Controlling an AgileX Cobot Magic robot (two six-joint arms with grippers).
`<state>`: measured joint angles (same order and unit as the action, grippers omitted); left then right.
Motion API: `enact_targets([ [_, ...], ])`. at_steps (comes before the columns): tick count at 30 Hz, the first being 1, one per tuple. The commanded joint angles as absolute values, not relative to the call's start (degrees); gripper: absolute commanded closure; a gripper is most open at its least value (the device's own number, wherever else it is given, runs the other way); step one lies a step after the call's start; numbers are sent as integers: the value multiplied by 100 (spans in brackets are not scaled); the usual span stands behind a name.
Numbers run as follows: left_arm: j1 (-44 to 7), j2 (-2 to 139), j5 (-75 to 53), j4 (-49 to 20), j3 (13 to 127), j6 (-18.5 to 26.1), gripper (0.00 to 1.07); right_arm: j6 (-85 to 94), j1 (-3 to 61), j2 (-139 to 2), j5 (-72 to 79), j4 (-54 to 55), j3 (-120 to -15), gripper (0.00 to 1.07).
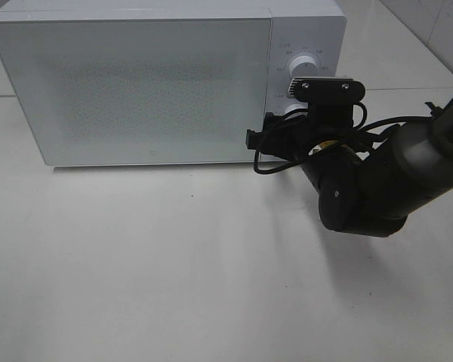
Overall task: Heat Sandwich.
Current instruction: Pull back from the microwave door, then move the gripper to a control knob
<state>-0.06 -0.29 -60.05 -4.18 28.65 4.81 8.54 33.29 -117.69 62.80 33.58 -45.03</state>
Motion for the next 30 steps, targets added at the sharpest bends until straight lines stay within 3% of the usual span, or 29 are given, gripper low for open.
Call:
enact_targets([
  [1, 11, -178, -5942, -424, 2842, 464, 9, 905, 3306, -11740, 6555, 3340, -4549, 33],
  [11, 11, -178, -5942, -424, 2842, 464, 9, 905, 3306, -11740, 6566, 3392, -4549, 39],
  [16, 11, -178, -5942, -424, 2842, 464, 9, 900, 3306, -11740, 6515, 3398, -4549, 60],
  [18, 11, -178, -5942, -424, 2842, 464, 9, 900, 3306, -11740, 6526, 3398, -4549, 80],
  [19, 11, -178, -5942, -424, 2842, 464, 9, 900, 3306, -11740, 6526, 3398, -4549, 80],
  [22, 11, -178, -5942, -424, 2842, 464, 9, 900, 3306, -11740, 6526, 3398, -4549, 100],
  [26, 11, -178, -5942, -424, 2842, 464, 9, 854, 3306, -11740, 6543, 3398, -4549, 106],
  [30, 11, -178, -5942, -424, 2842, 464, 9, 854, 3306, -11740, 6566, 3398, -4549, 105],
])
